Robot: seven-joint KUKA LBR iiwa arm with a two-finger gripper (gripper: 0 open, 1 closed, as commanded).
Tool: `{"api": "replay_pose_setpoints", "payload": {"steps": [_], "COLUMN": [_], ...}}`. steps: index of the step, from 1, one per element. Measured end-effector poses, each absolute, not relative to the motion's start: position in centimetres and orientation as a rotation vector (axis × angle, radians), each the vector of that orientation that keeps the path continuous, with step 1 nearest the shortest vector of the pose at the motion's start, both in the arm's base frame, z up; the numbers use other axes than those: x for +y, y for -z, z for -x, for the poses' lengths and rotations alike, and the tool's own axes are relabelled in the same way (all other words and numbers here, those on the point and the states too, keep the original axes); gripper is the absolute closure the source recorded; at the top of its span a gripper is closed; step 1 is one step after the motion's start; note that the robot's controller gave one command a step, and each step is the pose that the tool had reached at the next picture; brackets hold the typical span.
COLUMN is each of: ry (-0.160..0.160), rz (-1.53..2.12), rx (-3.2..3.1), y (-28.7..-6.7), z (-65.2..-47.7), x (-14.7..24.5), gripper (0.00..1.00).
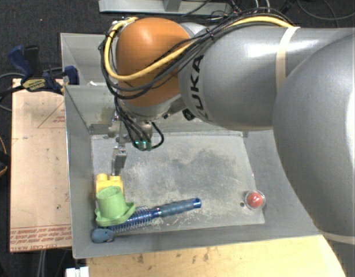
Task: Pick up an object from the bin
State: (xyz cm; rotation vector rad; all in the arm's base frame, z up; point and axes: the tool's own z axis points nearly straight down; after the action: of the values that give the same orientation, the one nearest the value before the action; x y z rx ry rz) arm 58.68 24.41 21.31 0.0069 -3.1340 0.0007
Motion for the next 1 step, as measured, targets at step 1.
{"api": "replay_pose_setpoints", "payload": {"steps": [1], "ry": [-0.005], "rz": [0.074], "rx": [-3.135], "y": [-9.52], "z": [-61.77], "x": [15.94], "gripper": [0.0]}}
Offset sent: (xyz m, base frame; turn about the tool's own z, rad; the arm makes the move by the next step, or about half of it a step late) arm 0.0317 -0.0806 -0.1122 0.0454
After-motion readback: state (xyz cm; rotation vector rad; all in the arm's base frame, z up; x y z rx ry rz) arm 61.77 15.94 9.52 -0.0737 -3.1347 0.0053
